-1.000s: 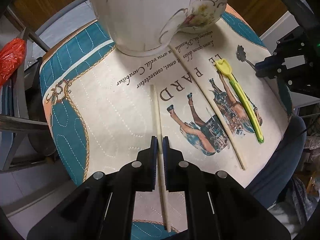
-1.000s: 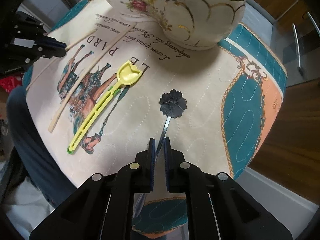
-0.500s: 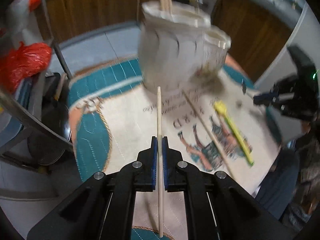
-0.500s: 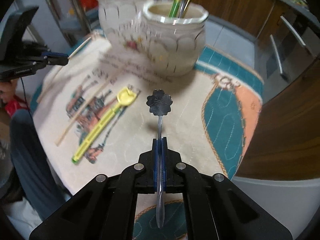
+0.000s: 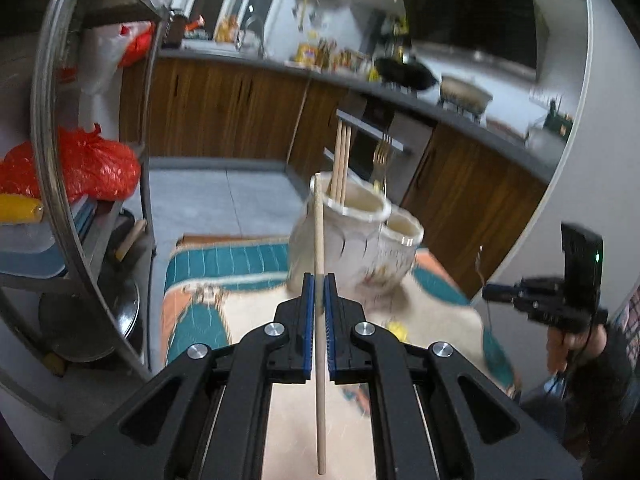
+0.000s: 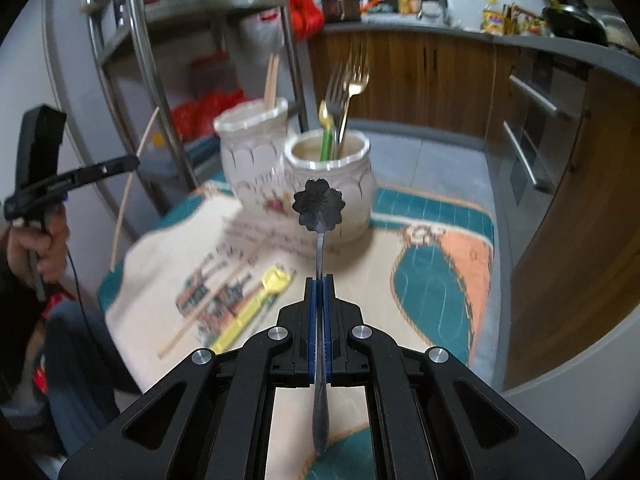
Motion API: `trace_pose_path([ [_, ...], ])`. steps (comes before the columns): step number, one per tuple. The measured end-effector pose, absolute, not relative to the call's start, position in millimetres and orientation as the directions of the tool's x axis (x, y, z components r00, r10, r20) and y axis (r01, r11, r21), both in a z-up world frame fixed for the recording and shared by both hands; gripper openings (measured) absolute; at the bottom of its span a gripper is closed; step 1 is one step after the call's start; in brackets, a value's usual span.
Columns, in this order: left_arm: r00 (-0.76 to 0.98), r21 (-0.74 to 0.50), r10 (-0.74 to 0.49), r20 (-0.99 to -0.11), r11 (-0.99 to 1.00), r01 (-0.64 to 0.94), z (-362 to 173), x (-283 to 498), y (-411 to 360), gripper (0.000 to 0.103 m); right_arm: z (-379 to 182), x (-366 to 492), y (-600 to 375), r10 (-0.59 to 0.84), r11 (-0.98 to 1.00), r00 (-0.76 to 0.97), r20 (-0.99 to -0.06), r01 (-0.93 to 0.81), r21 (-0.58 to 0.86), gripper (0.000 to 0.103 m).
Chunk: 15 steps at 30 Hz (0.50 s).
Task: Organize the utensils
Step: 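Lift the chopstick toward the tall pot while the right tool carries the spoon above the small pot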
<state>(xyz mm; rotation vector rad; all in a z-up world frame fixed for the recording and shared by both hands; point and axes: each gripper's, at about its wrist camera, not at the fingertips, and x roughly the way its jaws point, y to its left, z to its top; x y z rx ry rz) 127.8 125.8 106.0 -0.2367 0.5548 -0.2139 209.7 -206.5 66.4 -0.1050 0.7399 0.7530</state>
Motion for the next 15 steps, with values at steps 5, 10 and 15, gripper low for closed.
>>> trace_pose_path([
  [5,0.869,-0.284,-0.266,-0.418,0.947,0.153,115.4,132.6,120.1,0.005,77.5,216.7,-205.6,0.630,0.734,0.534,-0.564,-0.646,0.209,0.004],
  [10,0.897,-0.268,-0.259,-0.358,0.949,0.167,123.0,144.1,113.3,0.005,89.1,232.2,-203.8,0.669,0.725,0.570,-0.477,-0.641,0.252,0.004],
  [15,0.921,-0.266,-0.258,-0.292,0.947,0.181,129.8,163.2,108.6,0.005,99.1,254.1,-198.6,0.691,0.718,0.602,-0.401,-0.636,0.283,0.004],
])
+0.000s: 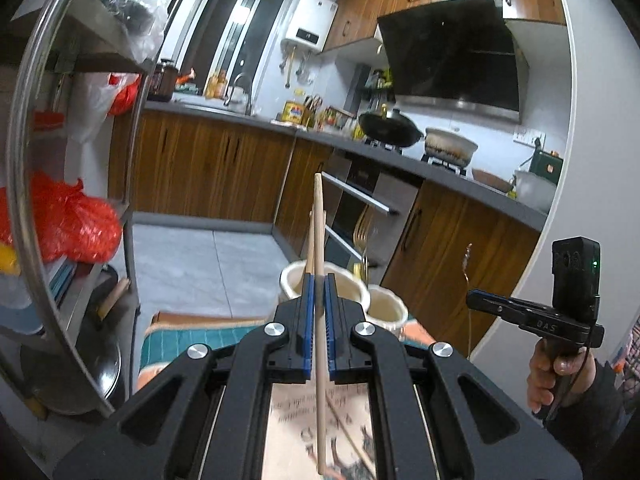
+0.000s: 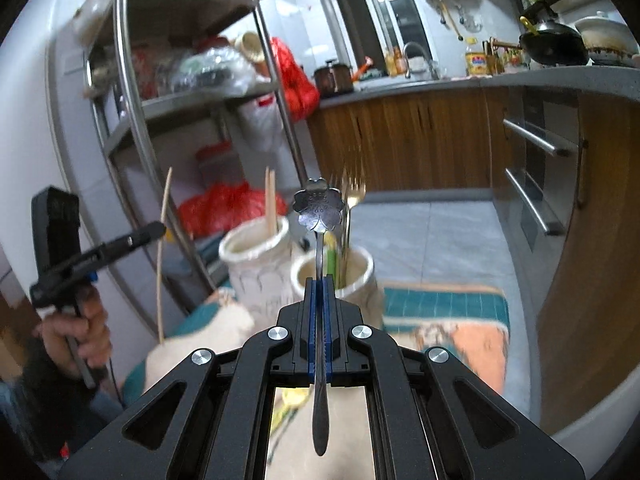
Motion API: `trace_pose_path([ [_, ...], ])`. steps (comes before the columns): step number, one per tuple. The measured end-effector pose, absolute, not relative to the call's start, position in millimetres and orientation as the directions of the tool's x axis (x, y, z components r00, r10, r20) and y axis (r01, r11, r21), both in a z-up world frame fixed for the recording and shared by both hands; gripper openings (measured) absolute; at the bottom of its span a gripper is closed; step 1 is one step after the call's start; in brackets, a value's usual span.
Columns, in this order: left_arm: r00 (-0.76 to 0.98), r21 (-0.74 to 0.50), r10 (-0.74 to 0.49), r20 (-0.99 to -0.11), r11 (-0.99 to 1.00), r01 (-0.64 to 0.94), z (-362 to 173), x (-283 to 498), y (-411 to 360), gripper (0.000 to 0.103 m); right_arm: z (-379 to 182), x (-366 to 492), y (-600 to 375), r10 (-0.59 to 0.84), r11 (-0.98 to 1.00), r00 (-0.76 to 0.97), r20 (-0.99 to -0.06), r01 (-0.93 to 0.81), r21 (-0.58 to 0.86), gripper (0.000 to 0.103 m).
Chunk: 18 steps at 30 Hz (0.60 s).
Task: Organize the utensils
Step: 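Lift the chopstick toward the tall pot while the right tool carries the spoon above the small pot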
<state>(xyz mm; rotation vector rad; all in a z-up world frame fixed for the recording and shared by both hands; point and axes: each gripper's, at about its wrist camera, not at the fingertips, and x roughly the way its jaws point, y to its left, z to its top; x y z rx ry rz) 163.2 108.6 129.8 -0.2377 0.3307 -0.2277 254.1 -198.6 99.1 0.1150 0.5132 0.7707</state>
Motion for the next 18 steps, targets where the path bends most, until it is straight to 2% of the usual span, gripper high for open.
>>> trace_pose_path([
  [10,0.948,-0.252,-0.250,-0.197,0.947,0.198,141.5,190.2,105.4,0.005,110.2,294.1,-186.9,0.702,0.712,0.646,-0.299,-0.631,0.309,0.004],
  [18,0.968,-0.232,-0.237,-0.088,0.950,0.211,164.2,209.0,98.7,0.005,121.2,307.3,-181.7,0.692,0.719,0.686,-0.225,-0.626,0.303,0.004],
])
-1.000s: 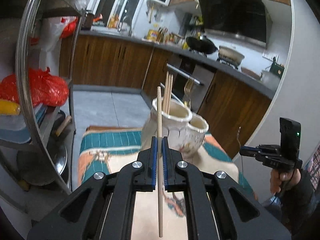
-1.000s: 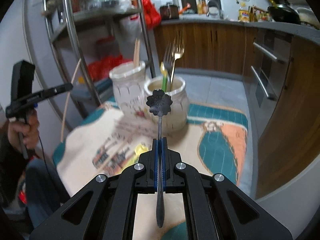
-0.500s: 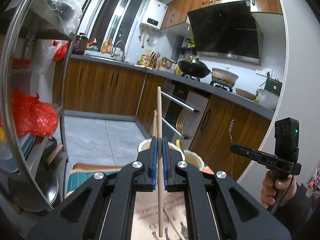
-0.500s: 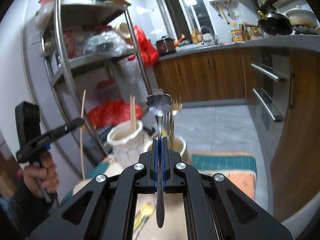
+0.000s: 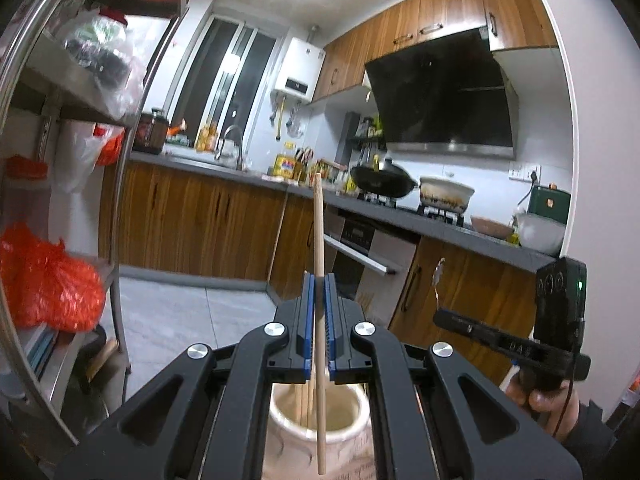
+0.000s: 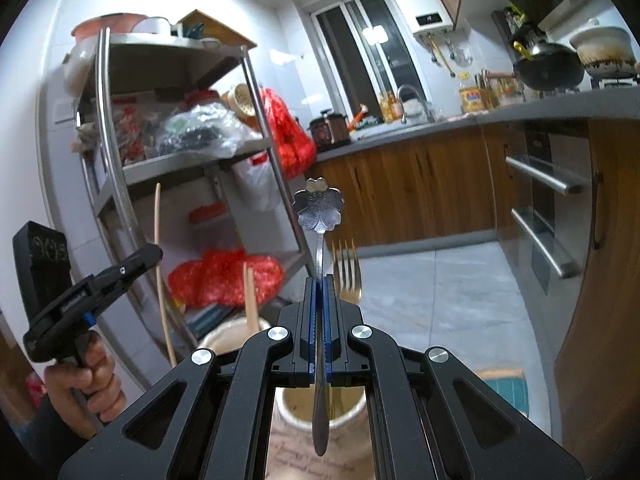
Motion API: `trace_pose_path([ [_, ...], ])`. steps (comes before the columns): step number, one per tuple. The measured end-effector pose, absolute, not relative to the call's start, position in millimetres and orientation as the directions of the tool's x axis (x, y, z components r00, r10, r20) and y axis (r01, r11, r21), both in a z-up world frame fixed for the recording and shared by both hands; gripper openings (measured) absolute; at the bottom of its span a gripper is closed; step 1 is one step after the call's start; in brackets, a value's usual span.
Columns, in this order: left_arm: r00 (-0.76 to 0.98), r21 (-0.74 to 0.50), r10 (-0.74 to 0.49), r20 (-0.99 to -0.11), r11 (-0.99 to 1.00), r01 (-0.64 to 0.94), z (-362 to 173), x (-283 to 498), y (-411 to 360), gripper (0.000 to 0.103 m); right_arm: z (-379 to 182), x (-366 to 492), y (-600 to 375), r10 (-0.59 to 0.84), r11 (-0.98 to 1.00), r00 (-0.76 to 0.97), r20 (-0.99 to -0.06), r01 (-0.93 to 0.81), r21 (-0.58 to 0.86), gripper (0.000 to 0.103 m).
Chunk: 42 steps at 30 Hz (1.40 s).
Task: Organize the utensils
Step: 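Lift the chopstick toward the tall pot while the right tool carries the spoon above the small pot, then lower the chopstick into the tall pot while the right tool drops the spoon in the small pot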
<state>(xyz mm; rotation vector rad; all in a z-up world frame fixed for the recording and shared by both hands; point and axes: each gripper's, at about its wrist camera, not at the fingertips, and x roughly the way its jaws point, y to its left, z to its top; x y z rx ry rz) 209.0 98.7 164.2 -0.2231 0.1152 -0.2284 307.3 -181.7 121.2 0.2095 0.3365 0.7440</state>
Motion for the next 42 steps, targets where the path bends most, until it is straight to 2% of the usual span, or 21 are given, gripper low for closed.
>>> trace_pose_path([
  [5,0.973,-0.229,-0.231,-0.030,0.949,0.218,172.8,219.7,91.2,0.005,124.2,314.0,-174.4,0.679,0.729,0.705,-0.204,-0.615,0.299,0.004],
  [11,0.979,-0.201,-0.202,-0.027,0.961,0.192,162.2,235.4,77.7,0.005,119.7,317.6,-162.2,0.665,0.743,0.723,-0.190,-0.613,0.269,0.004],
  [14,0.979,-0.185,-0.194,-0.066,0.966,0.180,150.5,242.4,73.8,0.005,112.1,318.1,-157.4,0.656,0.753,0.728,-0.201,-0.610,0.246,0.004],
  [30,0.918,-0.182,-0.191,-0.349,0.974,0.133,104.9,252.3,72.9,0.005,68.7,308.4,-137.6,0.606,0.786,0.696,-0.387,-0.598,0.155,0.004],
  [36,0.896,-0.155,-0.170,-0.410,0.981,0.115,98.0,260.1,69.6,0.005,64.2,312.0,-131.2,0.590,0.793,0.686,-0.426,-0.593,0.143,0.004],
  [42,0.893,-0.129,-0.151,-0.424,0.986,0.105,95.4,262.2,67.2,0.005,59.1,316.6,-129.2,0.573,0.802,0.684,-0.451,-0.581,0.137,0.004],
])
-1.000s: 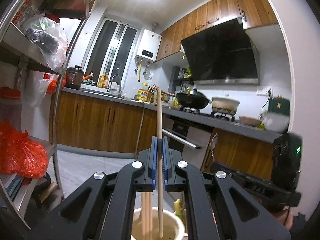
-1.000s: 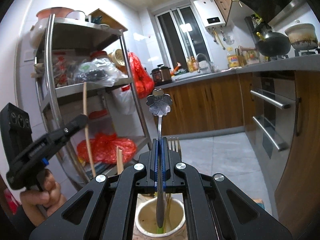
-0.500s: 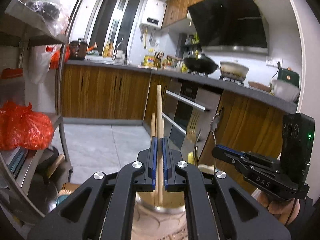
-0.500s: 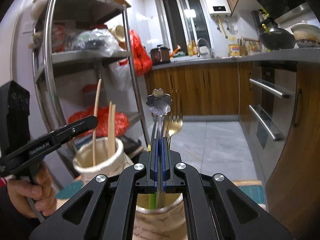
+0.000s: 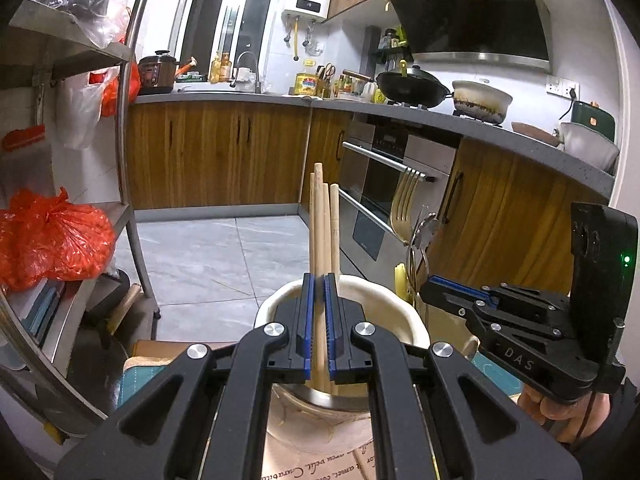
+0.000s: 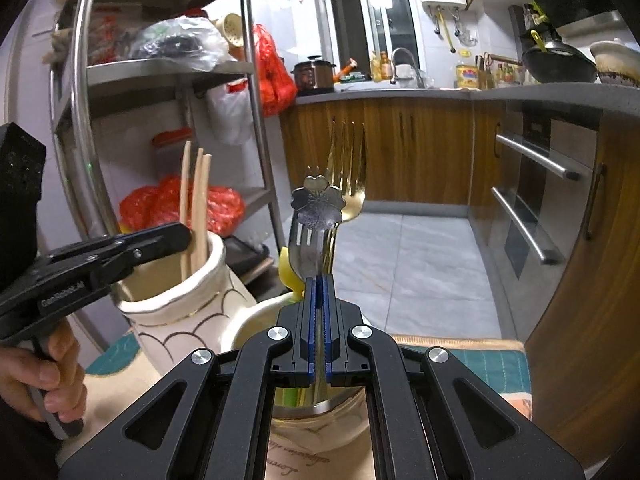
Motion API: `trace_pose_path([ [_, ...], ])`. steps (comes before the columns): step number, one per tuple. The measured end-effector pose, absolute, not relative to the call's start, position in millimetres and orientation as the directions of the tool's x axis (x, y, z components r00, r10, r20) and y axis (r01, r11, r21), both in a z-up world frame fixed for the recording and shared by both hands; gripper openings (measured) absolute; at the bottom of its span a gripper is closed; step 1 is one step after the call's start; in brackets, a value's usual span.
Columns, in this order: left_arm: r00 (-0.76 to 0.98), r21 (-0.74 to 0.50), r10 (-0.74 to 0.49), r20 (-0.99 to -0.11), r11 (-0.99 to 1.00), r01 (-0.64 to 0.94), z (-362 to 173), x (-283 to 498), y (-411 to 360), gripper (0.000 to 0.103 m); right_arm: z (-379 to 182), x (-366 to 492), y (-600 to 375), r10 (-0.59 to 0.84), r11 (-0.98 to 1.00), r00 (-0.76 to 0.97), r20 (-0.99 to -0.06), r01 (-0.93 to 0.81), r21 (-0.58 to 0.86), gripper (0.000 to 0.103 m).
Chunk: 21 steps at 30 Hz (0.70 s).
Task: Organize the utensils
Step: 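Lower the chopstick into the tall pot while the right tool drops the spoon in the small pot, then move both open tools back down to the last utensils on the cloth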
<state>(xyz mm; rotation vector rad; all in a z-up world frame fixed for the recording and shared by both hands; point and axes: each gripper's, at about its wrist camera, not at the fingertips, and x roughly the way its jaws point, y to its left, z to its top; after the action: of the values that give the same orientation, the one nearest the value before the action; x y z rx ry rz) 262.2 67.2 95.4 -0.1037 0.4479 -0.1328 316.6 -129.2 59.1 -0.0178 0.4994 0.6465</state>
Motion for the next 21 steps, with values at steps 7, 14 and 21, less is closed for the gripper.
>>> trace_pose_path([
  [7,0.891,-0.113,-0.154,-0.426,0.987,0.116,96.1,260.5,62.8,0.007,58.6,317.7,-128.8,0.574,0.800,0.678,-0.458,-0.584,0.139,0.004],
  [14,0.902,-0.106,-0.159,-0.401,0.986,0.126,100.2,255.1,62.6,0.031,60.7,313.7,-134.9,0.587,0.793,0.676,-0.446,-0.592,0.145,0.006],
  [21,0.922,-0.101,-0.140,-0.360,0.989,0.111,110.5,238.4,68.7,0.035,68.1,302.7,-147.5,0.593,0.787,0.677,-0.436,-0.602,0.135,0.011],
])
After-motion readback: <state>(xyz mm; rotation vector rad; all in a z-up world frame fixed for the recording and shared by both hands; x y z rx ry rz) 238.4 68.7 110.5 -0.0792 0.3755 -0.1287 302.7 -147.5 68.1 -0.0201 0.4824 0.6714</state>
